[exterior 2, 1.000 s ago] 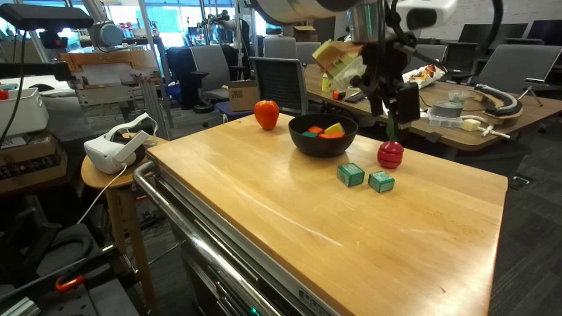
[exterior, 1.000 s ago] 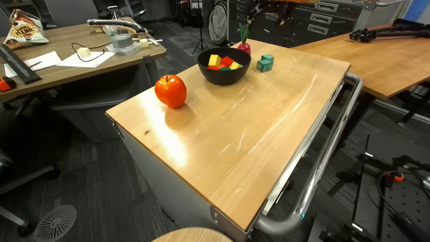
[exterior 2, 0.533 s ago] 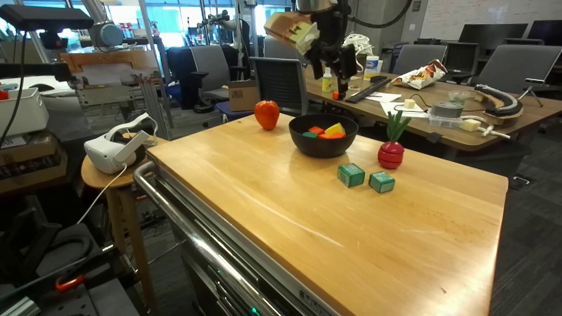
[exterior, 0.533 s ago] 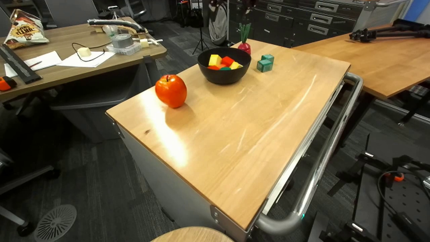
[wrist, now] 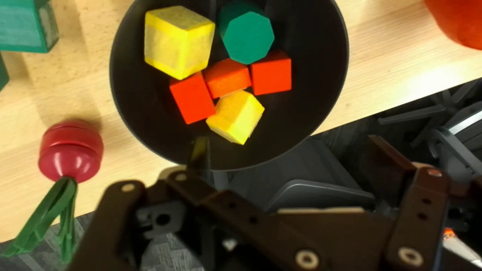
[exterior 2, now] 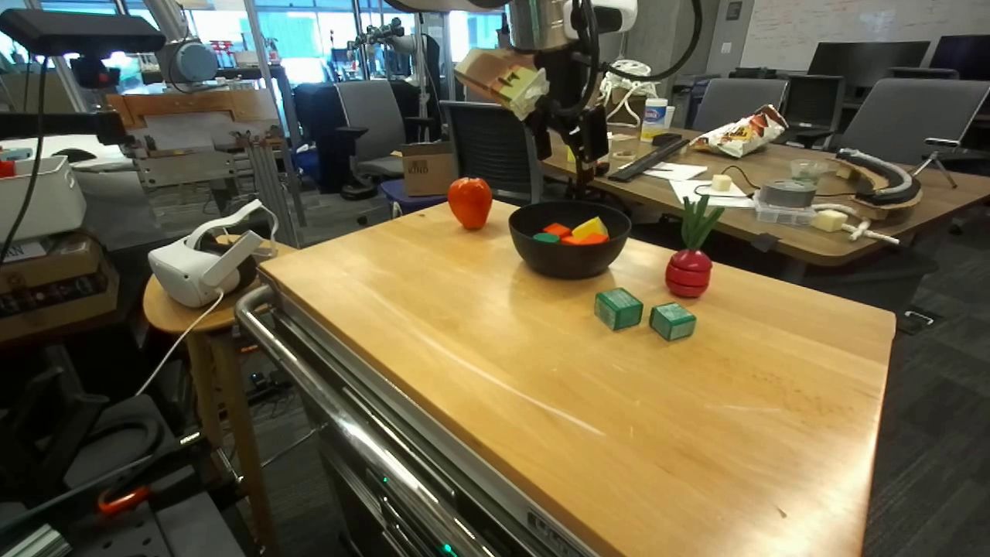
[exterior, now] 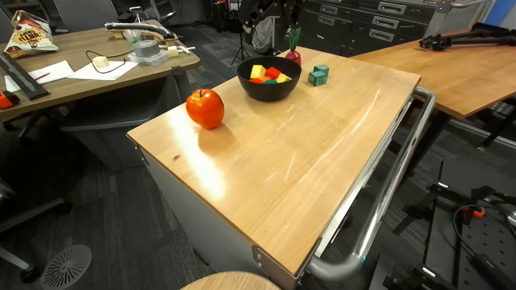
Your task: Take most of the objects from the bowl one at a time and put them on the table, then move the apple to the right, then take the block from the bowl and put it on the table
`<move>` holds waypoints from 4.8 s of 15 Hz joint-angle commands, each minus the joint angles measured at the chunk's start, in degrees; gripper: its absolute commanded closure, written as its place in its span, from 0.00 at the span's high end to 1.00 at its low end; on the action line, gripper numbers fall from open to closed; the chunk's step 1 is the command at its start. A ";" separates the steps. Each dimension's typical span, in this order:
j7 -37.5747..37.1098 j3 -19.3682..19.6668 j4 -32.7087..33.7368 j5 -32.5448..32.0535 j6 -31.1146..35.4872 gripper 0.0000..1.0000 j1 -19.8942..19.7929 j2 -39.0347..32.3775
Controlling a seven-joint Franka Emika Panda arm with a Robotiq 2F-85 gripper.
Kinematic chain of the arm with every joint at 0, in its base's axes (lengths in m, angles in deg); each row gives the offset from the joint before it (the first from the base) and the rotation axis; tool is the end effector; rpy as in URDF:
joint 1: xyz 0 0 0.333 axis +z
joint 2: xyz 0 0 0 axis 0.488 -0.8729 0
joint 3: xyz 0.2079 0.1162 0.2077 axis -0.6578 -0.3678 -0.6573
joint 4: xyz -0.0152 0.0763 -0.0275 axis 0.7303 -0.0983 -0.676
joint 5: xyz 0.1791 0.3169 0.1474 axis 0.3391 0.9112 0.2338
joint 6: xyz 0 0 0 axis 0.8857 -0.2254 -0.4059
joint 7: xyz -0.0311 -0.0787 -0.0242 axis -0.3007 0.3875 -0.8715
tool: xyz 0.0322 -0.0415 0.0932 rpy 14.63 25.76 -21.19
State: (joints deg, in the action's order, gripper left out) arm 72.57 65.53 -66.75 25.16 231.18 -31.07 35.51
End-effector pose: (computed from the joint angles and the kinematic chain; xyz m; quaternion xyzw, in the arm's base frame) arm 0.6330 -0.0400 0.3979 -0.9727 0.1586 -0.1638 0.0432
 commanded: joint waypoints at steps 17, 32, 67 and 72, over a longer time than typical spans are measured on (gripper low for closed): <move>-0.02 5.58 11.57 -13.52 6.15 1.00 4.05 -17.18; 1.76 3.74 12.51 -11.36 3.51 0.35 3.25 -18.20; 2.74 4.74 -18.53 14.52 5.23 1.00 -5.59 4.04; 4.28 4.43 -17.25 15.72 9.00 1.00 -5.92 7.67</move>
State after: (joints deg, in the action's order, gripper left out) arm 75.69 70.56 -83.76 40.06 238.21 -36.51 39.57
